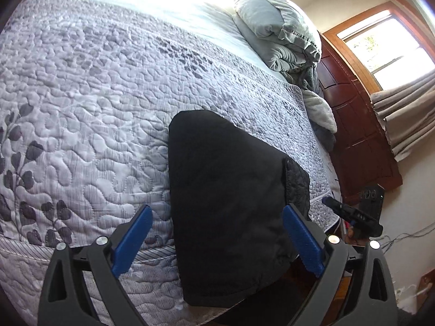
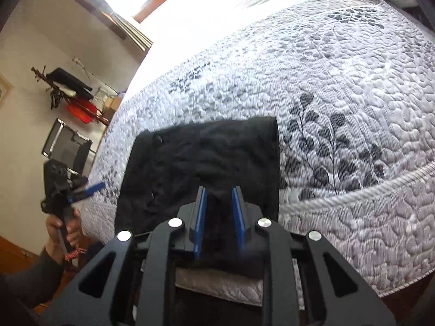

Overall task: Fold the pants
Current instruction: 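Position both open grippers on either side of the folded bundle, then close both grippers on the folded pants bundle and lift it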

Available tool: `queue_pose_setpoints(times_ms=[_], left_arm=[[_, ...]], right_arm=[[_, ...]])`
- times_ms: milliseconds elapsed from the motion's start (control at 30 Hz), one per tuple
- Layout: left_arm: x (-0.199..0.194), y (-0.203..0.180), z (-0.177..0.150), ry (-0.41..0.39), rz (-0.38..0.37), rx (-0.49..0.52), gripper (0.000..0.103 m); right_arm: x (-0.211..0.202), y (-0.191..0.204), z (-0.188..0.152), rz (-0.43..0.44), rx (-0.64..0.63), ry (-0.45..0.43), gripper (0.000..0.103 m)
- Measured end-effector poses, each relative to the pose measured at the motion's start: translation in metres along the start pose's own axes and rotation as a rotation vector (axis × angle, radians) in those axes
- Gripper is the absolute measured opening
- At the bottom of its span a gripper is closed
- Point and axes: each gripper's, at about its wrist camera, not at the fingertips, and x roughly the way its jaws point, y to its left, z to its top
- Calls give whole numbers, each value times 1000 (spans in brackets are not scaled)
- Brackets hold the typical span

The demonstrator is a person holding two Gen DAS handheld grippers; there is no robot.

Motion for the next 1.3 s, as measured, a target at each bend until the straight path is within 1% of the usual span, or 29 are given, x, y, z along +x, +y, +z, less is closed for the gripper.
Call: queue_pose_setpoints(times_ms=[33, 100, 133, 167, 200, 300, 333, 367, 400, 433, 467, 500, 533, 567, 633, 733, 800, 833, 900, 1000, 1067, 1233, 1300], left_arm=[[6, 4, 3, 15, -7, -14, 97], [18, 7, 5, 45, -16, -5, 97], [24, 6, 6, 56, -12, 7, 97], [29, 6, 7, 67, -9, 18, 97], [33, 5, 8, 80, -11, 25, 97], [45, 8, 9, 115, -12, 34, 97], [49, 10, 10, 127, -4, 34, 97], [52, 13, 11, 137, 4, 31, 97], [55, 15, 12, 146, 6, 28, 97], [56, 17, 13, 157, -1, 24, 97], [58, 20, 15, 167, -11, 20, 97], [59, 23, 17, 180, -23, 13, 97], [61, 26, 20, 199, -42, 3, 97], [63, 29, 22, 226, -69, -12, 97], [70, 36, 28, 280, -120, -48, 97], [79, 45, 35, 331, -184, -101, 97], [85, 50, 36, 370, -225, -132, 97], [87, 50, 36, 387, -228, -130, 97], [91, 51, 36, 403, -217, -128, 97], [99, 51, 32, 424, -204, -131, 98], [101, 52, 28, 439, -200, -126, 98], [105, 50, 22, 437, -213, -125, 99], [107, 54, 22, 431, -218, -149, 99]], right_arm=[[7, -5, 12, 20, 19, -3, 21], [22, -16, 30, 63, 57, 4, 21], [32, -21, 36, 73, 66, 21, 21], [41, -26, 41, 54, 70, 41, 21], [50, -30, 43, 39, 74, 62, 19], [73, -46, 44, -1, 85, 124, 3], [72, -48, 43, 15, 91, 126, 4], [70, -49, 42, 44, 100, 123, 6], [64, -50, 42, 90, 105, 117, 16], [56, -48, 40, 120, 102, 113, 38], [47, -46, 39, 112, 90, 113, 55], [39, -45, 38, 103, 77, 115, 81], [33, -46, 37, 107, 66, 122, 88], [28, -50, 35, 120, 63, 140, 88], [25, -63, 27, 155, 100, 184, 91], [28, -88, 12, 240, 208, 281, 93], [31, -101, 1, 292, 269, 318, 94], [33, -105, -3, 304, 280, 328, 95], [37, -109, -10, 291, 278, 341, 95], [46, -115, -19, 295, 298, 372, 96], [51, -116, -24, 309, 305, 389, 96], [56, -114, -29, 329, 304, 398, 97], [57, -114, -27, 336, 313, 392, 97]])
